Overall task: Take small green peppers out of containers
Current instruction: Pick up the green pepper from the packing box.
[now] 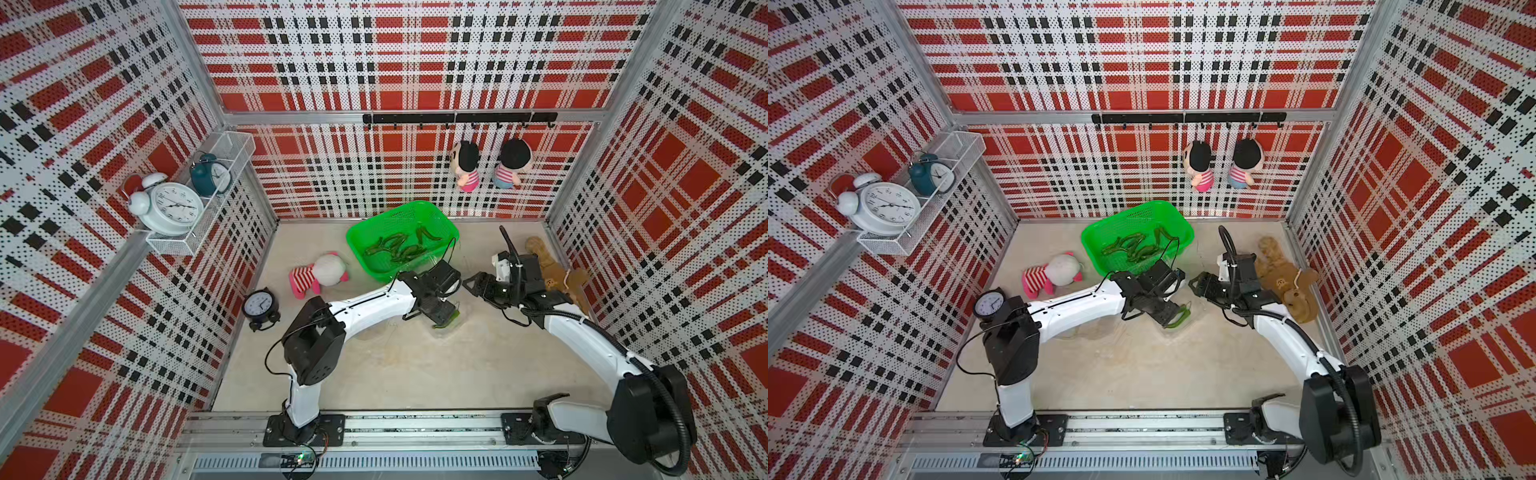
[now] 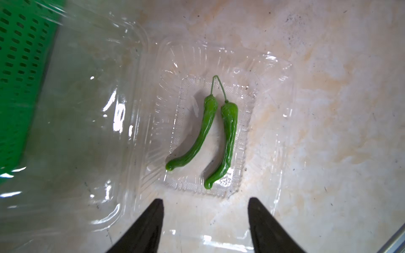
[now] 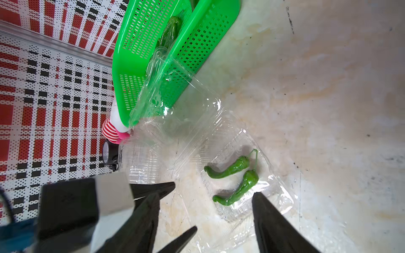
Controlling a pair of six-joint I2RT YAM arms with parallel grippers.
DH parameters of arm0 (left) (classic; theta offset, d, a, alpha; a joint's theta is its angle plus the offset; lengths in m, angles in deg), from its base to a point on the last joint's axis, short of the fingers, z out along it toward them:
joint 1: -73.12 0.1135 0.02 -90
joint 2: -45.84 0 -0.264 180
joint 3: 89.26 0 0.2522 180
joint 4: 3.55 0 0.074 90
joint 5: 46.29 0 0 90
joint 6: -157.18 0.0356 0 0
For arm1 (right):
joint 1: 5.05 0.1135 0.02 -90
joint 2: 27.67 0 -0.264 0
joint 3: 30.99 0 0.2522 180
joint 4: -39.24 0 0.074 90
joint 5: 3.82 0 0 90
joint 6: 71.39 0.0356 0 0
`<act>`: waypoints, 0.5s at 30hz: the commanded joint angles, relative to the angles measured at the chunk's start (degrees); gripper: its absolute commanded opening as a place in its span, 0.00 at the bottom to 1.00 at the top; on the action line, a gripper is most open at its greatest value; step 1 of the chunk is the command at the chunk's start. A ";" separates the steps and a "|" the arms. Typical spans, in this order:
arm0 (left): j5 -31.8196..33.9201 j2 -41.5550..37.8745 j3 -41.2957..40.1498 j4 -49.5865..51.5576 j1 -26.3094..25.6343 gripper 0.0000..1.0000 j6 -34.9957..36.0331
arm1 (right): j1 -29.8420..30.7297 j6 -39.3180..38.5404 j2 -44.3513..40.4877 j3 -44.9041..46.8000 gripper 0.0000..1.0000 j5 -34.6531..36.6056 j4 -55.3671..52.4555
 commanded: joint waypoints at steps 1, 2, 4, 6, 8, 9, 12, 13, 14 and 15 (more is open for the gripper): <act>-2.44 2.27 -1.01 -5.84 0.61 0.61 0.55 | -0.36 1.31 -1.98 0.84 0.70 1.21 -1.27; -2.78 3.10 -0.54 -5.96 0.70 0.61 1.09 | -0.35 1.69 -2.15 1.08 0.70 0.96 -1.26; -3.37 4.40 0.22 -6.27 0.62 0.61 2.04 | -0.35 2.33 -2.40 1.36 0.70 0.28 -1.19; -3.76 5.75 0.38 -6.89 0.53 0.61 2.66 | -0.35 3.03 -2.73 1.65 0.70 0.13 -1.01; -3.95 6.94 -0.28 -7.76 0.52 0.59 3.13 | -0.37 3.35 -3.16 1.74 0.70 0.53 -1.07; -3.90 7.36 -0.65 -8.14 0.53 0.59 3.34 | -0.38 3.34 -3.29 1.68 0.70 0.72 -1.24; -3.48 8.28 -1.96 -9.52 0.62 0.59 3.45 | -0.38 2.95 -3.55 0.83 0.70 0.99 -2.46; -3.27 8.48 -2.27 -9.98 0.68 0.60 3.50 | -0.36 2.70 -3.63 0.62 0.70 1.11 -2.90; -3.14 8.64 -2.62 -10.48 0.70 0.61 3.36 | -0.36 2.49 -3.72 0.59 0.70 1.32 -3.27; -3.05 8.89 -2.86 -10.90 0.77 0.61 3.34 | -0.36 2.46 -3.81 0.61 0.70 1.44 -3.45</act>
